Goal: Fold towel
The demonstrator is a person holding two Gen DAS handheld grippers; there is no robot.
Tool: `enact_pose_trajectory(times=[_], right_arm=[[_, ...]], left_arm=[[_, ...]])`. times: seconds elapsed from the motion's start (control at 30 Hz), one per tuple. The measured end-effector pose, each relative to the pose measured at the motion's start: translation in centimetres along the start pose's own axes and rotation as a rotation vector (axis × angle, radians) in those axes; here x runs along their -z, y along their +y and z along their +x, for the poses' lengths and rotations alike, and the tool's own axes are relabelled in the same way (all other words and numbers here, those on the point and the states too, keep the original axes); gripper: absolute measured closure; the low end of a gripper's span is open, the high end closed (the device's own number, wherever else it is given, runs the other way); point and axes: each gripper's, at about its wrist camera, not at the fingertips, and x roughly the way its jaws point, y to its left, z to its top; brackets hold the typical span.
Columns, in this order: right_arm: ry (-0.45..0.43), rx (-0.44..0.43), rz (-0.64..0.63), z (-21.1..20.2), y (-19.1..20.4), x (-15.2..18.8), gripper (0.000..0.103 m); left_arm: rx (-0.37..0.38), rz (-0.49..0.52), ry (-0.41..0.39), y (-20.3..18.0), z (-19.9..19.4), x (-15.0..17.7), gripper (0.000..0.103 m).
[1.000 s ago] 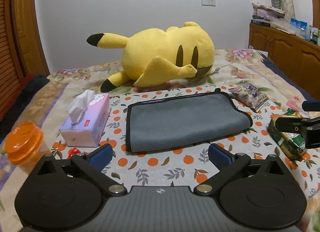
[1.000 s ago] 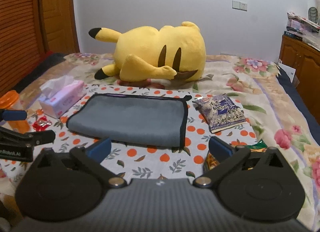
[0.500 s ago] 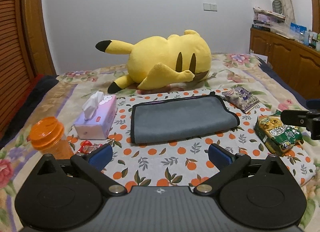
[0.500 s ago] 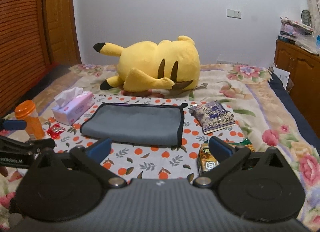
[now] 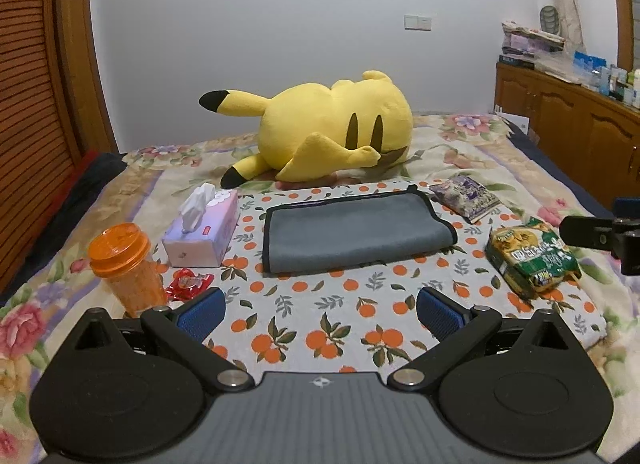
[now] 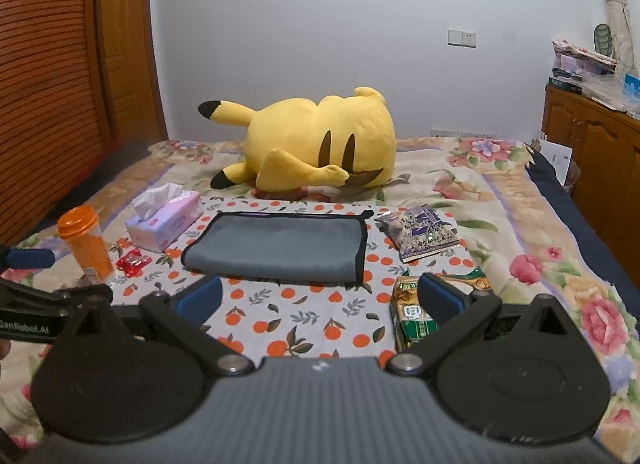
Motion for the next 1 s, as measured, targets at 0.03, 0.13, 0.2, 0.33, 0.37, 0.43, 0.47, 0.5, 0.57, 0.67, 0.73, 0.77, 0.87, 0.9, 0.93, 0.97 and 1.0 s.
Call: enact_pose_trajectory(times=[0.03,0.13,0.2,0.33,0.37,0.43,0.47,0.5,0.57,0.67,0.73,0.77,0.87,0.9,0.93,0.97,1.0], right_arm=[[-0.002,0.0,0.0,-0.3,0.0,0.1,0.0],[-0.009,-0.001,0.004,-1.1,0.1,0.4,0.0],[-0.011,0.0,0.007,-1.6,0.1,0.6,0.0],[-0.012,0.001,0.0,-2.5,0.3,1.1,0.0],[-0.013,0.001,-0.001,-2.7,0.3,1.3,0.0],[-0.013,0.001,-0.003,-3.1,0.4,1.6,0.0],[-0.013,0.001,-0.005,-3.2,0.5,1.7,0.0],[-0.012,0.001,-0.006,-3.3,0.5,1.9,0.0],[-0.009,0.002,-0.006,-3.5,0.6,2.3,0.0],[-0.005,0.001,0.002,-3.7,0.5,2.8,0.0],[-0.002,0.0,0.007,-3.8,0.5,3.2,0.0],[0.0,0.0,0.009,-3.8,0.5,3.3,0.0],[0.006,0.0,0.014,-3.9,0.4,3.8,0.0],[0.008,0.0,0.014,-4.0,0.4,4.0,0.0],[0.011,0.001,0.015,-4.0,0.3,4.2,0.0],[0.012,0.001,0.015,-4.0,0.3,4.3,0.0],[0.014,0.002,0.015,-4.1,0.3,4.5,0.0]], left_arm=[[0.0,0.003,-0.002,-0.1,-0.3,0.2,0.0],[0.002,0.005,-0.006,-0.3,-1.1,0.8,0.0],[0.003,0.008,-0.007,-0.4,-1.6,1.1,0.0],[0.004,0.016,-0.007,-0.7,-2.5,1.8,0.0],[0.004,0.016,-0.006,-0.8,-2.6,2.0,0.0],[0.005,0.017,-0.006,-0.9,-2.9,2.3,0.0],[0.005,0.017,-0.005,-0.9,-3.0,2.6,0.0],[0.006,0.016,-0.004,-1.0,-3.1,2.8,0.0],[0.006,0.016,-0.002,-1.0,-3.3,3.2,0.0],[0.007,0.009,0.002,-1.0,-3.5,3.8,0.0],[0.008,0.002,0.007,-1.0,-3.5,4.2,0.0],[0.008,-0.001,0.009,-1.0,-3.6,4.4,0.0],[0.009,-0.009,0.017,-1.0,-3.6,5.0,0.0],[0.012,-0.012,0.022,-1.0,-3.6,5.2,0.0],[0.016,-0.017,0.025,-1.0,-3.6,5.3,0.0],[0.018,-0.02,0.028,-1.0,-3.6,5.5,0.0],[0.018,-0.021,0.029,-1.1,-3.6,5.6,0.0]])
